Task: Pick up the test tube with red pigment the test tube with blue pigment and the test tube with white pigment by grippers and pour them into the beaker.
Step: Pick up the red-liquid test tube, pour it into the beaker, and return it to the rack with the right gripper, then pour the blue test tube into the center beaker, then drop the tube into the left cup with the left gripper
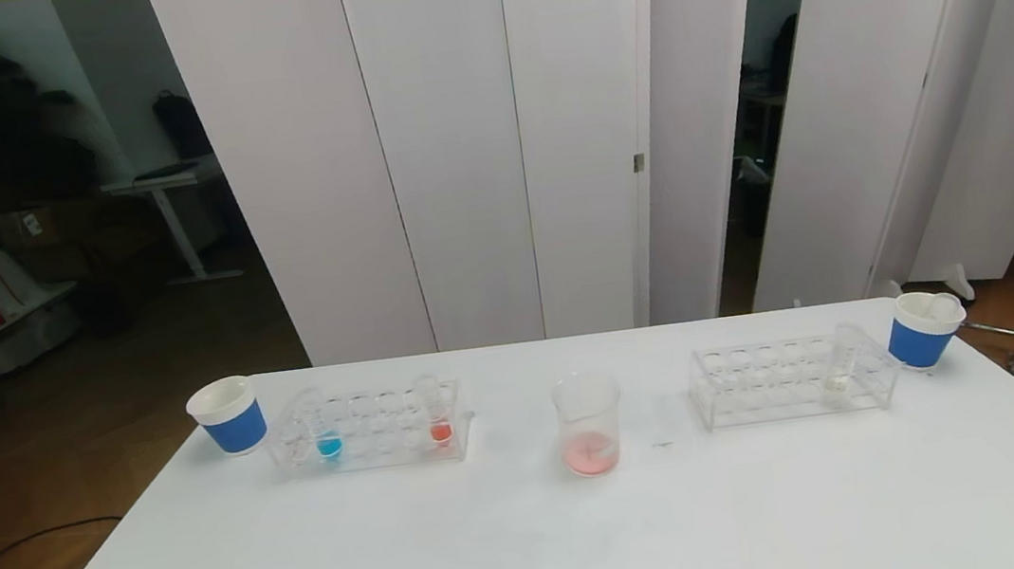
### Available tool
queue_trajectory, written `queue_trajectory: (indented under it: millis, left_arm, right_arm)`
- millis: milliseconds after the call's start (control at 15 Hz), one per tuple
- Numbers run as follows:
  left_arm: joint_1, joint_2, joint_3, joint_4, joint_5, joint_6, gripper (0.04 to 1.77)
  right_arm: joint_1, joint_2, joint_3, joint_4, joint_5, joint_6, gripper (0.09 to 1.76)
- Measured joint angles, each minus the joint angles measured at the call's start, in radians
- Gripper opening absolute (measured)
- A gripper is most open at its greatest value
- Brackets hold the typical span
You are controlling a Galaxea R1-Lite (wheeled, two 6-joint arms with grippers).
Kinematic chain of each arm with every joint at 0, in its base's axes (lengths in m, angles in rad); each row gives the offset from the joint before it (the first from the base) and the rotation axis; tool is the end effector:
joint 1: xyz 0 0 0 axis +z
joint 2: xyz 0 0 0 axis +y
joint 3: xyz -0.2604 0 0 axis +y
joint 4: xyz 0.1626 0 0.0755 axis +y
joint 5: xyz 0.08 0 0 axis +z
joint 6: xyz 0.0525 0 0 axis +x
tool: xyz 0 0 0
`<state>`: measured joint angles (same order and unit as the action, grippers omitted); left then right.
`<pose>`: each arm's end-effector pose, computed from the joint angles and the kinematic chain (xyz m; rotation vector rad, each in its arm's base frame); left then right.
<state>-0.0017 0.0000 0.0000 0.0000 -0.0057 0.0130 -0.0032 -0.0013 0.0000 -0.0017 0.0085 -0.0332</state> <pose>0.0347 -0.0004 0.0755 0.0130 0.0000 -0.0074 0.0346 0.0003 0.0758 -0.0332 -0.0031 0.0052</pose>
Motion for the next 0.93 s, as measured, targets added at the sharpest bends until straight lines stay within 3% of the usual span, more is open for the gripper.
queue_trajectory:
  millis: [533, 733, 933]
  left_arm:
    - [0.000, 0.000, -0.030, 0.000, 0.007, -0.003, 1.75]
    - [0.000, 0.021, -0.131, 0.038, -0.005, 0.009, 1.75]
    - [-0.001, 0.133, -0.251, 0.041, -0.008, 0.019, 1.75]
  right_arm:
    - [0.000, 0.000, 0.000, 0.000, 0.001, 0.000, 1.75]
    - [0.000, 0.000, 0.000, 0.000, 0.000, 0.000, 1.75]
    - [0.000, 0.000, 0.000, 0.000, 0.000, 0.000, 1.75]
